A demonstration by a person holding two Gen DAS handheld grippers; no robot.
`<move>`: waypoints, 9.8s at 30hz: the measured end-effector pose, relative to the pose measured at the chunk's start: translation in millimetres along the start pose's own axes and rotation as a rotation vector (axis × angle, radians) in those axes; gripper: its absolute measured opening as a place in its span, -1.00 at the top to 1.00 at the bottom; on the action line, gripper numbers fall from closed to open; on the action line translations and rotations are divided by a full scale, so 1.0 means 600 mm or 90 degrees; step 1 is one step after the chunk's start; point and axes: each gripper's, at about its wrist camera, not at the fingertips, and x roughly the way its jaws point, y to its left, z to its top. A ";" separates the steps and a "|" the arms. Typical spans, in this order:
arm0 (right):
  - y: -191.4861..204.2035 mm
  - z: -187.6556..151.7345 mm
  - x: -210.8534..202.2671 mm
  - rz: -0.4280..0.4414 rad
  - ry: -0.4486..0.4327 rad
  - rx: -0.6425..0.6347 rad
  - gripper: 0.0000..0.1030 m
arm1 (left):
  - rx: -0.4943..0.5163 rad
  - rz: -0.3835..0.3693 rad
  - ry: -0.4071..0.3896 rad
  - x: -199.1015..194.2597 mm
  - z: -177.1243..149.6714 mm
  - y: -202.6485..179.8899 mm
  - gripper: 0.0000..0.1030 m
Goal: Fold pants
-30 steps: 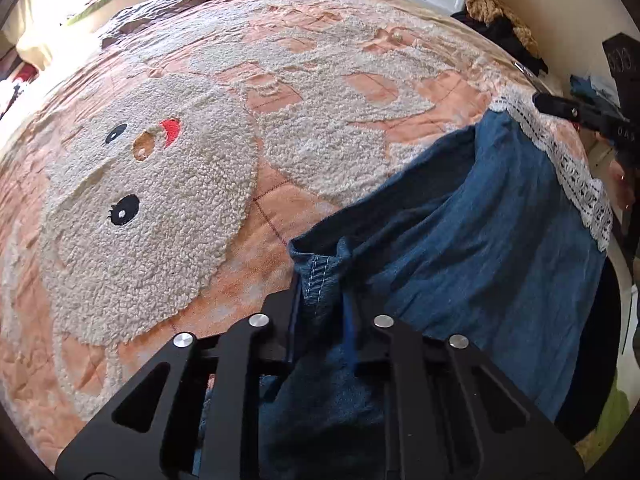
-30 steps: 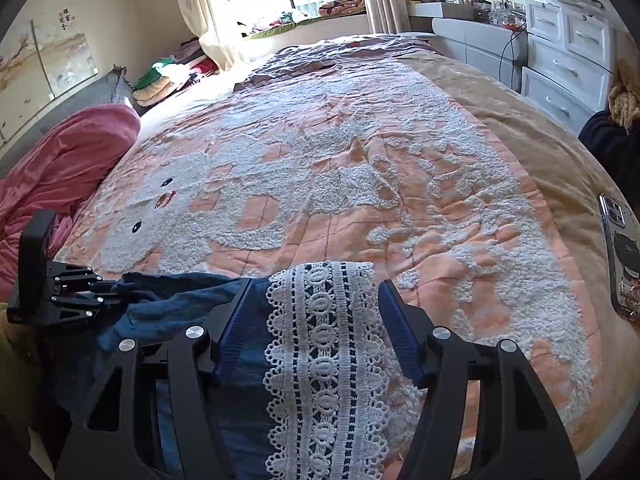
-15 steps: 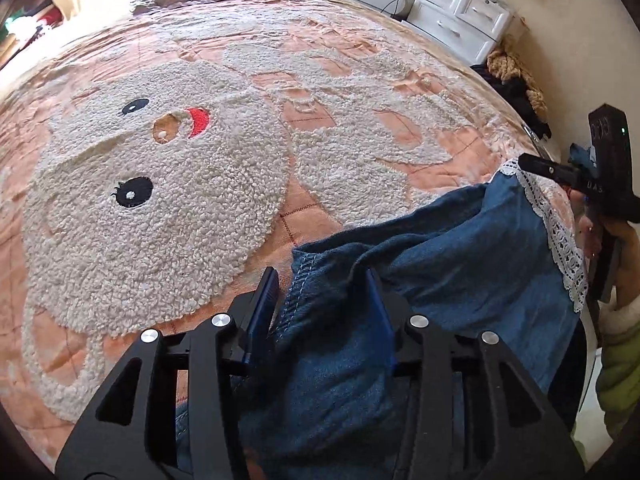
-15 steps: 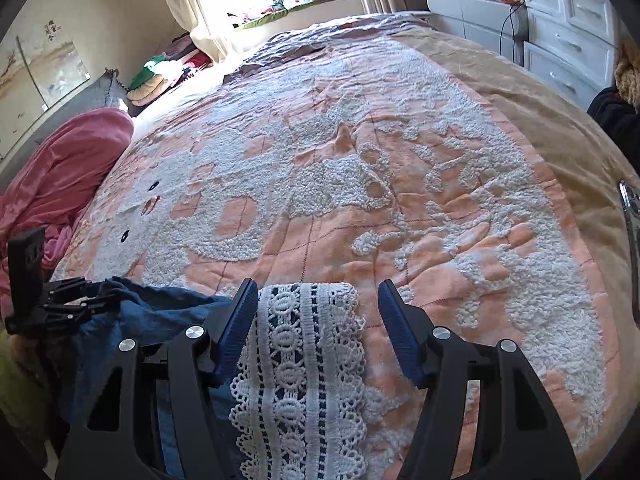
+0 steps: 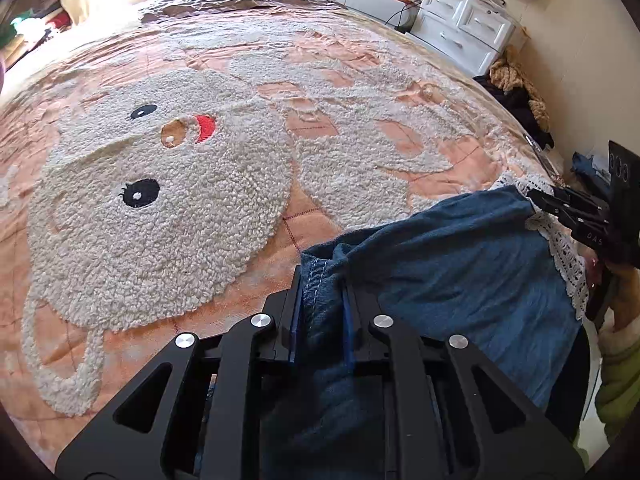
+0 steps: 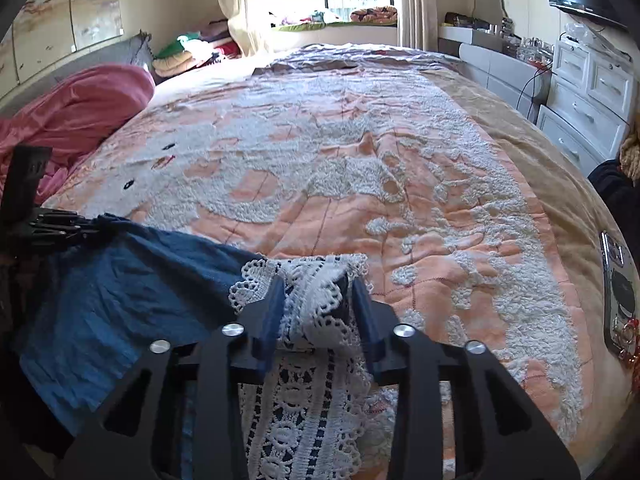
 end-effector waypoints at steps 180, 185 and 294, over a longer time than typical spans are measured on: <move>0.004 -0.121 -0.083 0.038 -0.049 0.290 0.59 | 0.193 -0.123 0.060 0.210 0.188 -0.271 0.46; 0.022 -0.109 -0.097 0.045 -0.074 0.270 0.63 | 0.202 -0.139 0.048 0.185 0.192 -0.275 0.72; 0.297 0.113 0.076 0.117 0.053 -0.083 -0.06 | -0.085 0.079 -0.105 -0.189 -0.176 -0.086 0.31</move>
